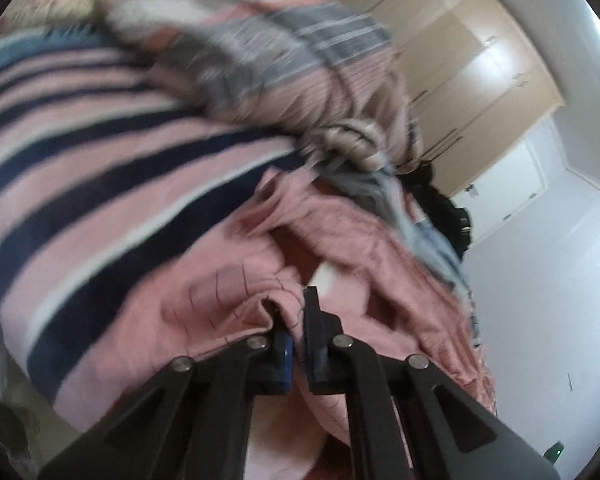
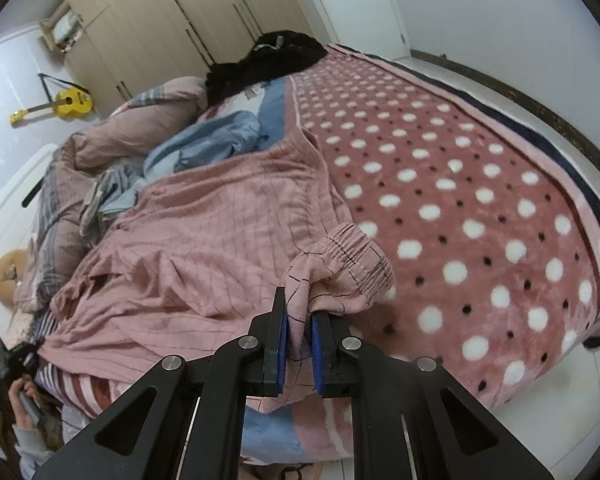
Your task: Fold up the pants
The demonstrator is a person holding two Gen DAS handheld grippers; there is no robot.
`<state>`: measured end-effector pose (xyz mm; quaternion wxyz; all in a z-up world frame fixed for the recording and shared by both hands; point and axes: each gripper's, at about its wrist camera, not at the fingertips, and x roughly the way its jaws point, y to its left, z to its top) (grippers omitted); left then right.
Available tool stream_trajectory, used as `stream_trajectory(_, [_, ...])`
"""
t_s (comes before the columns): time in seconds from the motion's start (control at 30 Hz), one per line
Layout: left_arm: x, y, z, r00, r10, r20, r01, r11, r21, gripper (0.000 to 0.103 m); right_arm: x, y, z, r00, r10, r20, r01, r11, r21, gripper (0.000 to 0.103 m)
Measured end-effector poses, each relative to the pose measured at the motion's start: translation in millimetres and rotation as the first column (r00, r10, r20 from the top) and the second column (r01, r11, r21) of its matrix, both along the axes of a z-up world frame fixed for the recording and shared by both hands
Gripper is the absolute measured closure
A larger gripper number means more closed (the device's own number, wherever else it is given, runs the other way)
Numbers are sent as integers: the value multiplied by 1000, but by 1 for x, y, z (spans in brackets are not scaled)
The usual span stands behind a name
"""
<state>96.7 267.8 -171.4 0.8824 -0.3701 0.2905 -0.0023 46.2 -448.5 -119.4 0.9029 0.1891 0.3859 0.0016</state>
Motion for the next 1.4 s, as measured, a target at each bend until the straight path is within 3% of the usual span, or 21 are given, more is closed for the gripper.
stream_trajectory(0.2, [41, -2, 52, 997, -59, 53, 55, 996, 74, 101, 23, 5, 37, 997, 54, 56, -53, 998, -31, 99])
stream_trajectory(0.4, [117, -2, 74, 997, -73, -6, 73, 987, 146, 101, 82, 6, 66, 996, 74, 46, -69, 992, -103, 99])
stream_trajectory(0.67, [231, 0, 57, 989, -53, -135, 81, 974, 211, 101, 190, -3, 59, 1000, 10, -18, -13, 986, -165, 99])
stream_trajectory(0.83, [294, -7, 25, 972, -61, -227, 117, 962, 246, 99, 251, -12, 30, 998, -31, -62, 18, 979, -202, 99])
stream_trajectory(0.97, [320, -16, 1, 954, -64, -293, 152, 946, 287, 98, 291, -9, 1, 991, -51, -121, 18, 967, -255, 97])
stream_trajectory(1.0, [322, -18, -3, 950, -66, -305, 158, 945, 288, 92, 299, -8, -6, 989, -46, -141, 7, 965, -263, 96])
stream_trajectory(1.03, [323, -19, -6, 947, -72, -314, 167, 943, 287, 73, 303, -6, -12, 987, -43, -155, 0, 963, -269, 96])
stream_trajectory(1.07, [324, -20, -8, 943, -80, -324, 180, 940, 290, 57, 306, -5, -16, 986, -46, -161, 0, 962, -273, 83])
stream_trajectory(1.1, [321, -22, -8, 942, -82, -326, 188, 933, 308, 27, 308, -4, -18, 985, -41, -167, -4, 964, -265, 74])
stream_trajectory(1.13, [316, -24, -5, 949, -79, -306, 184, 925, 333, 22, 308, -4, -20, 985, -35, -169, -9, 968, -251, 60])
stream_trajectory(1.17, [311, -25, 1, 955, -83, -285, 186, 916, 357, 22, 306, -3, -19, 986, -33, -163, -7, 970, -241, 53])
stream_trajectory(1.33, [281, -37, 37, 955, -120, -270, 231, 873, 429, 18, 282, 11, 10, 994, 1, -108, -31, 960, -278, 52])
stream_trajectory(1.4, [260, -49, 57, 961, -150, -233, 247, 845, 475, 14, 267, 20, 26, 997, 35, -75, -55, 958, -283, 45])
